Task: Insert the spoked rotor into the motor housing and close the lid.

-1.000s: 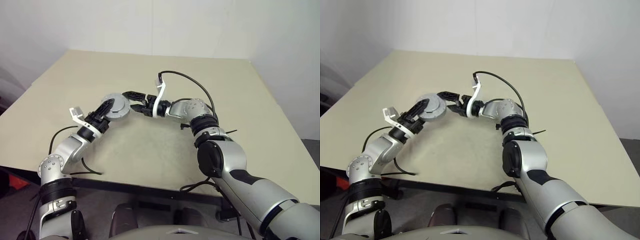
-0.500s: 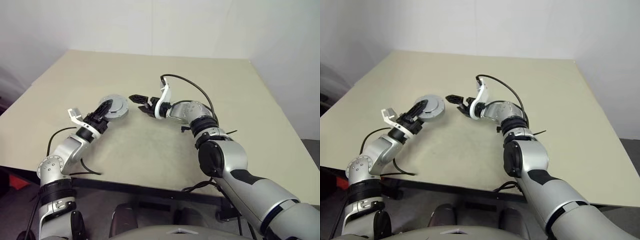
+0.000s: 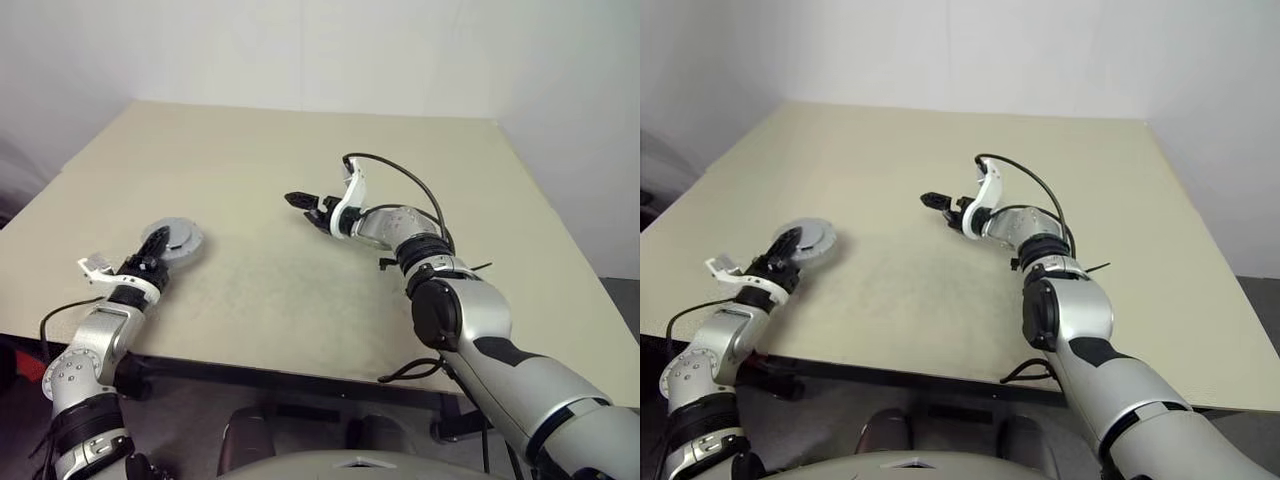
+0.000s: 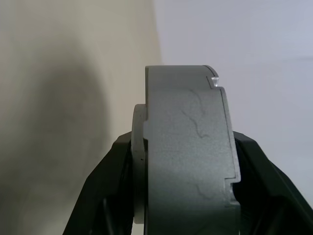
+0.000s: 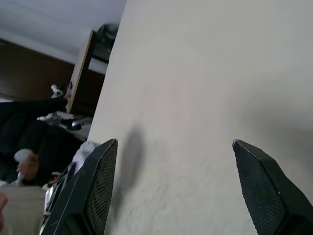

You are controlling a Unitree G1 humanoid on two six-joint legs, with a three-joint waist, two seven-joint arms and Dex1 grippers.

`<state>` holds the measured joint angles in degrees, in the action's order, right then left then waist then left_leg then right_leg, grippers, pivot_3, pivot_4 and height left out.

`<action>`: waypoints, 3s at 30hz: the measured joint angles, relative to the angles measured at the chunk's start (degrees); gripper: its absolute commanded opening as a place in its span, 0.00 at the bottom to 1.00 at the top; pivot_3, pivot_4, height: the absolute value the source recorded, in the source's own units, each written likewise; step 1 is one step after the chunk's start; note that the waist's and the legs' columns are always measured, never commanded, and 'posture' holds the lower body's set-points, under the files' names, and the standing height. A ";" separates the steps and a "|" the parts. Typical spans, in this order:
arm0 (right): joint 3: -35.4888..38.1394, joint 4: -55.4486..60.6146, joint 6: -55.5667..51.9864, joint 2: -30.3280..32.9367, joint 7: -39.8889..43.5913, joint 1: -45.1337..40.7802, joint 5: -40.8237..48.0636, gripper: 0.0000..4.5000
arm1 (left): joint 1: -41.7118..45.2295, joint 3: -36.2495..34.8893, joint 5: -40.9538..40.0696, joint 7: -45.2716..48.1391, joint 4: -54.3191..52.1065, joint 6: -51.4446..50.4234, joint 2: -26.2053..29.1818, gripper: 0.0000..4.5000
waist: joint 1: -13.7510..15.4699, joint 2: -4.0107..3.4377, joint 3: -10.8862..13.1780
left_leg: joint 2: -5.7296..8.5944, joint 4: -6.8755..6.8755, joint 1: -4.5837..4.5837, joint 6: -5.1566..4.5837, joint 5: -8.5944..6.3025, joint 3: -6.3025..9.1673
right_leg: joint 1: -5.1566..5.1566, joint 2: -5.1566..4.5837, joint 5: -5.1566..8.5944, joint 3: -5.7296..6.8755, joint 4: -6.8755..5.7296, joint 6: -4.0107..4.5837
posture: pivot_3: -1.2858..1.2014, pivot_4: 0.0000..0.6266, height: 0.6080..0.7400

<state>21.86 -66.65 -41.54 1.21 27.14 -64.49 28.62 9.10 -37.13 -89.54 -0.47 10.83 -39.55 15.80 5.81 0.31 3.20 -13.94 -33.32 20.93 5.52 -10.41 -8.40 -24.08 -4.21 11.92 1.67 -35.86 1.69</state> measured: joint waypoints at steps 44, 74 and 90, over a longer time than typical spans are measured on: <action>-3.47 0.72 0.26 -0.11 2.00 0.98 -4.57 0.94 | -22.59 9.01 -11.96 -11.96 -21.70 -12.02 6.00 0.99 | 0.04 -0.53 -0.45 | 0.13 0.02 -1.20 -0.57 -0.35 -0.12 | 1.19 -0.10 0.26 -0.14 0.14 -0.40 | 0.52 0.00 1.00; -27.10 22.92 29.07 25.57 56.57 23.41 -19.15 0.94 | 0.27 35.21 54.20 24.82 -16.50 6.49 10.00 0.99 | -0.46 -0.30 -0.45 | 0.01 -0.87 -0.93 -0.95 -0.49 -0.09 | 1.12 -0.14 0.02 -0.14 -0.34 0.04 | 0.52 0.00 1.00; -24.96 28.17 27.64 20.74 45.54 24.69 -16.92 0.94 | 3.92 34.38 61.43 23.31 -14.66 6.75 6.11 0.99 | -0.36 -0.30 -0.45 | 0.04 -0.96 -0.92 -0.94 -0.49 -0.08 | 0.99 -0.18 0.05 -0.17 -0.63 0.04 | 0.52 0.00 1.00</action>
<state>-3.10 -38.48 -13.90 21.95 72.68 -39.80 11.70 13.02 -2.75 -28.11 22.84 -3.84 -32.80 21.91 5.45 0.01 2.74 -13.90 -34.28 20.01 4.59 -10.90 -8.48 -23.09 -4.39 11.97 1.50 -36.50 1.72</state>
